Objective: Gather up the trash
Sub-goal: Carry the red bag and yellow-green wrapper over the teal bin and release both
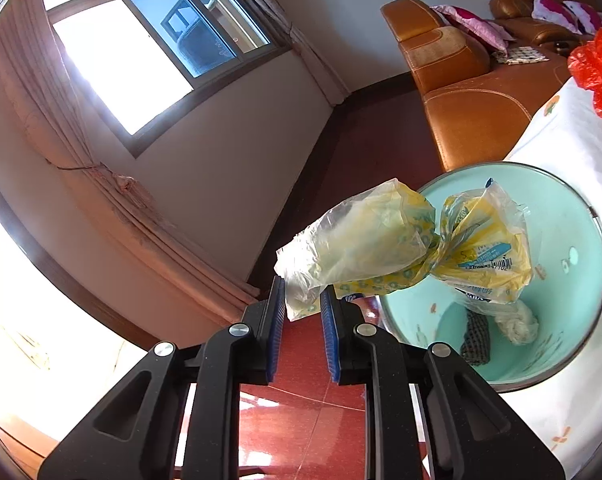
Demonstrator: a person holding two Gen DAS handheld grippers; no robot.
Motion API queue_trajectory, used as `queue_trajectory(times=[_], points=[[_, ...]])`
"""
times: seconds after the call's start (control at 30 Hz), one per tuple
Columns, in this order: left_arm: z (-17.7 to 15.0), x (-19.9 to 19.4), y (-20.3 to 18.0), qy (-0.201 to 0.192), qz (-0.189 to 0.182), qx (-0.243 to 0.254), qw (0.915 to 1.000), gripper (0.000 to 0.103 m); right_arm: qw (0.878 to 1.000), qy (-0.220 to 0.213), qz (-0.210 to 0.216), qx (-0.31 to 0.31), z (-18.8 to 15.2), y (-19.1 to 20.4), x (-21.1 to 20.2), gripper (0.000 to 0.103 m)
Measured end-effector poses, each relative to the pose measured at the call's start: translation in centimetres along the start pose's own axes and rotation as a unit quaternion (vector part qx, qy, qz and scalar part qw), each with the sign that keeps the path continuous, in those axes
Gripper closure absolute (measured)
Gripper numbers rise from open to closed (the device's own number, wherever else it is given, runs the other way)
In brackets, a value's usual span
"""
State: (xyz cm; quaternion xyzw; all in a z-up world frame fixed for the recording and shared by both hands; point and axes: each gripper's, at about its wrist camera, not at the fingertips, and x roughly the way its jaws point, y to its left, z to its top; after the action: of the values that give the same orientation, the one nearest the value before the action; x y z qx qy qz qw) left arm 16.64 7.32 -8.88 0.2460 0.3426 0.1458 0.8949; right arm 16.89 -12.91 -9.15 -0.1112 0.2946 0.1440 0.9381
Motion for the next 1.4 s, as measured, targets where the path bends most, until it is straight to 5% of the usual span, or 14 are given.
queue_trajectory(times=[1.2, 1.4], points=[[-0.5, 1.3, 0.3, 0.009, -0.012, -0.003, 0.9999, 0.08, 0.999, 0.029, 0.029, -0.035, 0.9, 3.5, 4.0, 0.084], [-0.6, 0.8, -0.4, -0.002, -0.022, 0.004, 0.9997, 0.055, 0.998, 0.03, 0.037, -0.027, 0.8, 3.1, 4.1, 0.068]])
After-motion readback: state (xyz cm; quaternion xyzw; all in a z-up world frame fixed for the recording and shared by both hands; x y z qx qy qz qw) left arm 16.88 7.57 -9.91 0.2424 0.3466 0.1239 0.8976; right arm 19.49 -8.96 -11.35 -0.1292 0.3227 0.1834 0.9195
